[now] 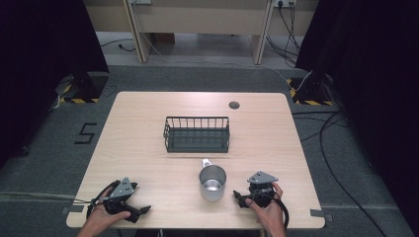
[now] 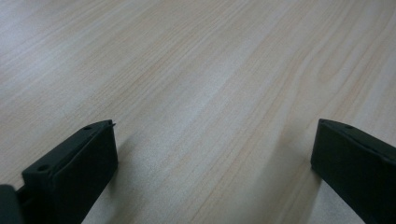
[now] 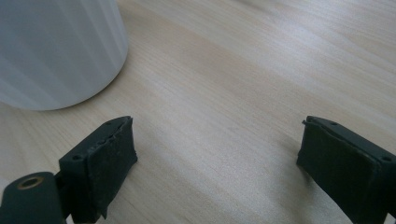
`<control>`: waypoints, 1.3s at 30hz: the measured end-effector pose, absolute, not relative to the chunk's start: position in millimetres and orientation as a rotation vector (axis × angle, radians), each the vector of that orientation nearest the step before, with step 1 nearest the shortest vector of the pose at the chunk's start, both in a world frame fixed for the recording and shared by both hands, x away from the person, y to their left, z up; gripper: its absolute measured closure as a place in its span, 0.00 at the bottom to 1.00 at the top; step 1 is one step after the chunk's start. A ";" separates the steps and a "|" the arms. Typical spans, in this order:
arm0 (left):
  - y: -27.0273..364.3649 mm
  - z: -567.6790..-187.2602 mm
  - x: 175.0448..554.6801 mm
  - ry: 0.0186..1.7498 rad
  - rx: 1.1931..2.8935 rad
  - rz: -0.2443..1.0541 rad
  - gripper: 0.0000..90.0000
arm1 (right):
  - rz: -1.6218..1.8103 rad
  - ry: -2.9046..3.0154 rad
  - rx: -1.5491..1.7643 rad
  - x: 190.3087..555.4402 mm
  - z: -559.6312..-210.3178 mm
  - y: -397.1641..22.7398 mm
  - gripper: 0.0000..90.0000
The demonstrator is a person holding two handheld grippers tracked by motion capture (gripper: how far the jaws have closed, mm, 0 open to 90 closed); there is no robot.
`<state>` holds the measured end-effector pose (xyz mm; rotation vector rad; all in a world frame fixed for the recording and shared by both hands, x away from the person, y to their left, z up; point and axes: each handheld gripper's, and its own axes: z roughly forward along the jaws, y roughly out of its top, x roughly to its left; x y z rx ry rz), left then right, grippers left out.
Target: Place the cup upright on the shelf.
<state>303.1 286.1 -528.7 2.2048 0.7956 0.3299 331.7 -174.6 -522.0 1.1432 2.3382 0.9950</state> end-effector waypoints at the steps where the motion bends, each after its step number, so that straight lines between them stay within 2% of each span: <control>1: 286.1 -528.7 303.1 0.795 2.205 0.330 0.00 | 0.996 2.338 1.142 331.7 -522.0 -174.6 0.12; 8: 286.1 -528.7 303.1 0.795 2.205 0.329 0.00 | 0.995 2.338 1.143 330.8 -522.0 -174.4 0.13; 14: 286.1 -528.7 303.1 0.795 2.205 0.329 0.00 | 1.018 2.330 1.141 328.1 -521.5 -173.6 0.17; 39: 286.1 -528.7 303.1 0.795 2.205 0.329 0.00 | 1.150 2.276 1.037 306.6 -497.2 -167.5 0.18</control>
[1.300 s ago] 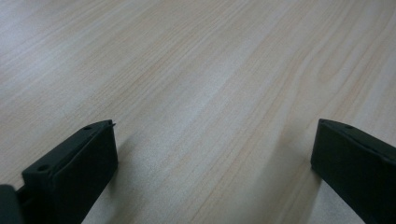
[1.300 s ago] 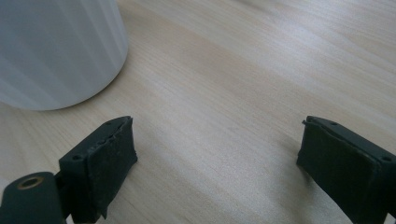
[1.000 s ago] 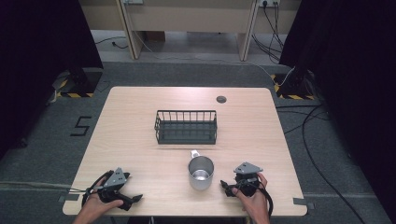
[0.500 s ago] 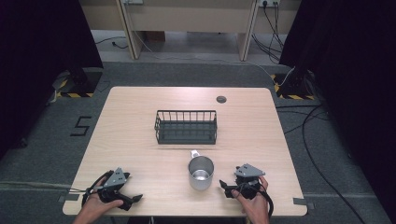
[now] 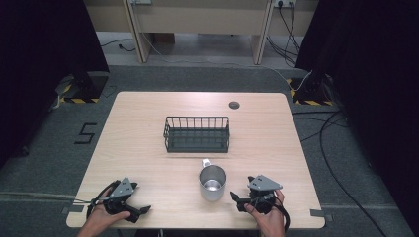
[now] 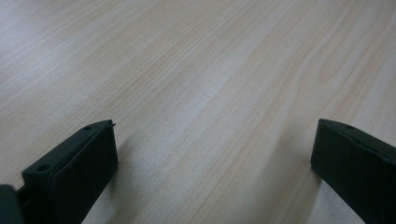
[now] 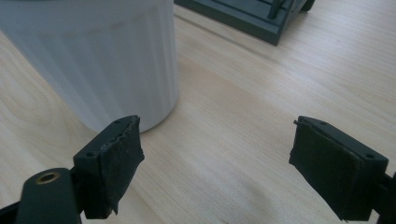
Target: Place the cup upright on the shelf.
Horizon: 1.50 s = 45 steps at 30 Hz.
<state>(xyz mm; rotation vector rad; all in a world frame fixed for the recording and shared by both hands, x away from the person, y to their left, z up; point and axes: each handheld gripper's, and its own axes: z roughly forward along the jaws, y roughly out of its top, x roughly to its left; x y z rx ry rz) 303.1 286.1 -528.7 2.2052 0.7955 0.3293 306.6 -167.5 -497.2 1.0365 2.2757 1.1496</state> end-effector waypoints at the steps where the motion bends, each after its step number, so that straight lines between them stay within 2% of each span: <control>1: 286.1 -528.7 303.1 0.795 2.205 0.330 0.00 | 1.150 2.276 1.037 306.6 -497.2 -167.5 0.18; 39: 286.1 -528.7 303.1 0.796 2.204 0.329 0.00 | 1.334 2.233 0.888 284.5 -459.0 -137.0 0.18; 44: 286.3 -528.6 303.2 0.793 2.207 0.331 0.00 | 1.347 2.203 0.892 285.3 -448.7 -132.7 0.25; 45: 286.3 -528.6 303.2 0.793 2.208 0.331 0.00 | 1.345 2.199 0.903 287.8 -445.0 -130.7 0.29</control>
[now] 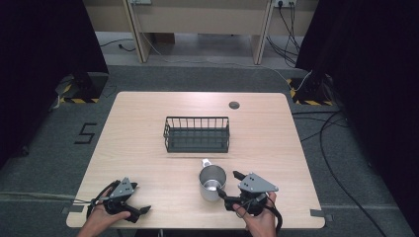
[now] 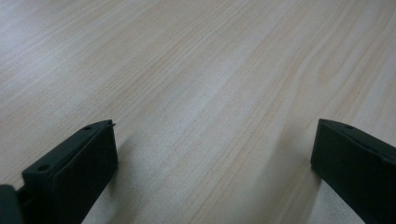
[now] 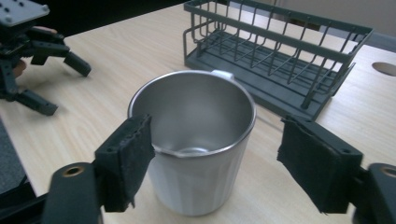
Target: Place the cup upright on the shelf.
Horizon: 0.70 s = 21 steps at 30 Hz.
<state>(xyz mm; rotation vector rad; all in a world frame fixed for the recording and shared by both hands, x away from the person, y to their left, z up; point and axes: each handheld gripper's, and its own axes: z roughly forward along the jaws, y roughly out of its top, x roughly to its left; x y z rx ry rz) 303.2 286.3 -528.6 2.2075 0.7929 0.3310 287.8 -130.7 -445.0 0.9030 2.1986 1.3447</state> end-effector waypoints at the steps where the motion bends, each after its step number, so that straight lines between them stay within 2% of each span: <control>1: 286.3 -528.6 303.2 0.793 2.208 0.331 0.00 | 1.345 2.199 0.903 287.8 -445.0 -130.7 0.29; 4: 286.2 -528.6 303.2 0.793 2.207 0.332 0.00 | 1.319 2.187 0.915 294.2 -442.2 -127.9 0.37; 17: 286.2 -528.6 303.1 0.795 2.207 0.329 0.00 | 1.265 2.155 1.023 311.6 -441.0 -122.0 0.56; 21: 286.2 -528.6 303.1 0.794 2.207 0.329 0.00 | 1.227 2.191 1.030 314.9 -445.2 -117.5 0.67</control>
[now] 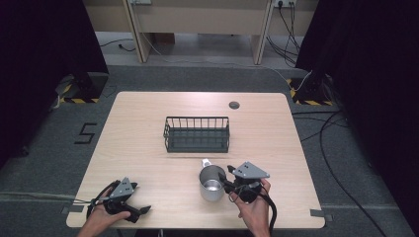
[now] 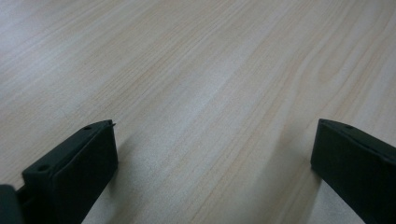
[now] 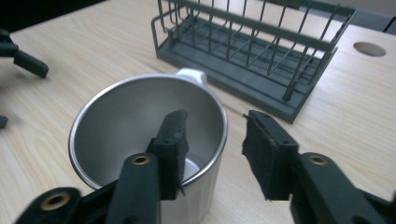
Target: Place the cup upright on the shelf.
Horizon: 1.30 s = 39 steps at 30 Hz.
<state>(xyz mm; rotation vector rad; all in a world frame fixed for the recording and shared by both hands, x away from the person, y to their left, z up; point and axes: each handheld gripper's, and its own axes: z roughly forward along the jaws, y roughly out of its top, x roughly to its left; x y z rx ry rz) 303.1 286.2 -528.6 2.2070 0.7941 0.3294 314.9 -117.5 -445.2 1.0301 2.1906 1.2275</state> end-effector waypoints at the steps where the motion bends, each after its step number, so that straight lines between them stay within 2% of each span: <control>1: 286.2 -528.6 303.1 0.794 2.207 0.329 0.00 | 1.218 2.201 1.030 315.4 -446.7 -116.7 0.70; 13: 286.2 -528.6 303.1 0.794 2.207 0.330 0.00 | 1.232 2.277 0.895 335.5 -449.0 -112.9 0.94; 20: 286.2 -528.6 303.1 0.794 2.207 0.330 0.00 | 1.274 2.387 0.743 358.8 -447.5 -114.0 0.93; 22: 286.2 -528.6 303.1 0.794 2.207 0.330 0.00 | 1.269 2.402 0.743 363.2 -445.4 -115.2 0.85; 23: 286.2 -528.7 303.1 0.794 2.206 0.329 0.00 | 1.257 2.382 0.780 360.7 -442.3 -116.7 0.78; 30: 286.2 -528.6 303.1 0.794 2.206 0.330 0.00 | 1.185 2.328 0.878 336.4 -441.4 -119.6 0.72; 34: 286.2 -528.6 303.2 0.794 2.207 0.329 0.00 | 1.204 2.322 0.906 332.1 -442.4 -119.9 0.75; 39: 286.2 -528.7 303.1 0.794 2.206 0.330 0.00 | 1.187 2.342 0.886 335.5 -441.8 -116.1 0.86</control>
